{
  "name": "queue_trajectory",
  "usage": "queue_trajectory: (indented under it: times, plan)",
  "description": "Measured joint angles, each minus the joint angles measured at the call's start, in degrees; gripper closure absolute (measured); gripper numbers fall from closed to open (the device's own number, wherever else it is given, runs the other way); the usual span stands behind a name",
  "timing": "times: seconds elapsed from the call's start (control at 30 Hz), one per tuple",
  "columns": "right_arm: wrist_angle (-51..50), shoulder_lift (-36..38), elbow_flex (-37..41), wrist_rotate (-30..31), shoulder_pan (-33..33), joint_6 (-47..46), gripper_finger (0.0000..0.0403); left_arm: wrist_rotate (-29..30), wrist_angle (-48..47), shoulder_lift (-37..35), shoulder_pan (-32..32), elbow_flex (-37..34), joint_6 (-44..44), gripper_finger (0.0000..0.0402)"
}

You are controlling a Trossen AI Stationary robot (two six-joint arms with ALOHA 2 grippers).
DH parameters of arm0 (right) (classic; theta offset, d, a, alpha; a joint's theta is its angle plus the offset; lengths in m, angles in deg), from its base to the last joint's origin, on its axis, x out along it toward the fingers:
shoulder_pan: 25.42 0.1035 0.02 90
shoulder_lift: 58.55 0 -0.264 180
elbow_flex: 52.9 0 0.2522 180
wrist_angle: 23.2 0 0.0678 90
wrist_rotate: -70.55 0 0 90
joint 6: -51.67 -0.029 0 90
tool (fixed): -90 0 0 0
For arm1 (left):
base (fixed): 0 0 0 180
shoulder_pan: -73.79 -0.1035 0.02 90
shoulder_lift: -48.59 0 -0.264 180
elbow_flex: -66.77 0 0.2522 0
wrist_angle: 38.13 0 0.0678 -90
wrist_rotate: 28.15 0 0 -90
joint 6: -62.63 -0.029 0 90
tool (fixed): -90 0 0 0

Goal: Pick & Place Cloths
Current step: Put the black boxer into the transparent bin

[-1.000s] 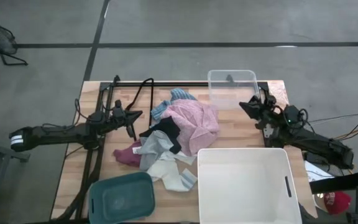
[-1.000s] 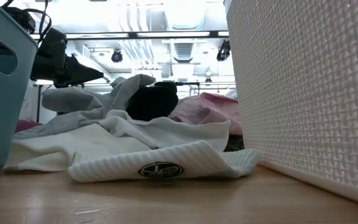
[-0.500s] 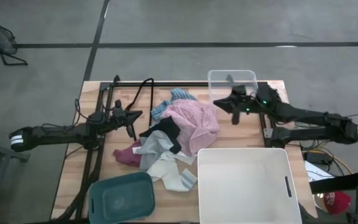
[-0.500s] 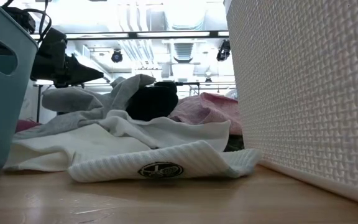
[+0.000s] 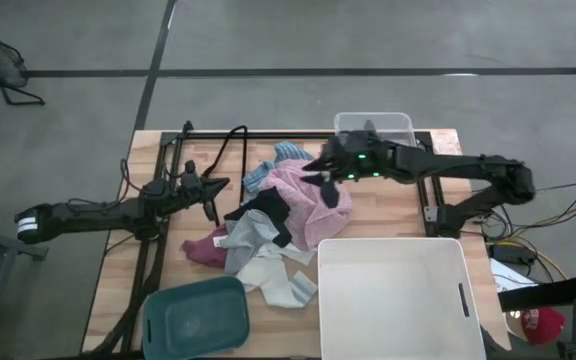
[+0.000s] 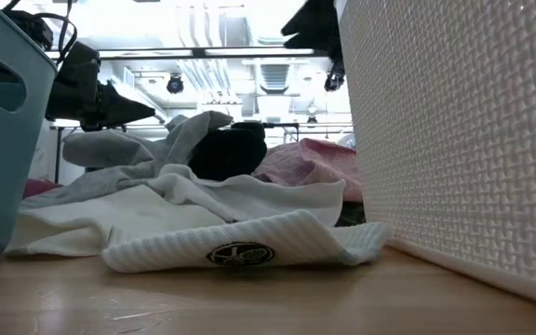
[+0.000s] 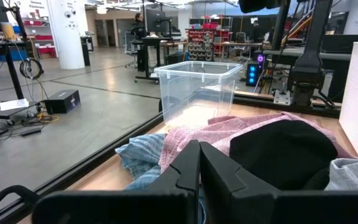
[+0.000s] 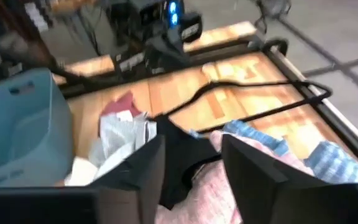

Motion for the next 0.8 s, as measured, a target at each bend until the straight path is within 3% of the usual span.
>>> queue_trajectory:
  times: [0.17,0.33,0.57,0.8]
  plan:
    - [-11.0,-10.4,-11.3,0.1,0.9,2.4,0.0179,0.0,0.0,0.0,0.0,0.0,0.0,0.0388]
    - [-20.6,-18.3,-19.5,0.1,1.8,5.4,0.0153,0.0,0.0,0.0,0.0,0.0,0.0,0.0388]
    - [-24.3,-24.9,-25.5,0.5,3.6,7.4,0.0144,0.0,0.0,0.0,0.0,0.0,0.0,0.0388]
    - [-25.0,-29.9,-27.6,4.6,5.1,10.1,0.0162,0.0,0.0,0.0,0.0,0.0,0.0,0.0388]
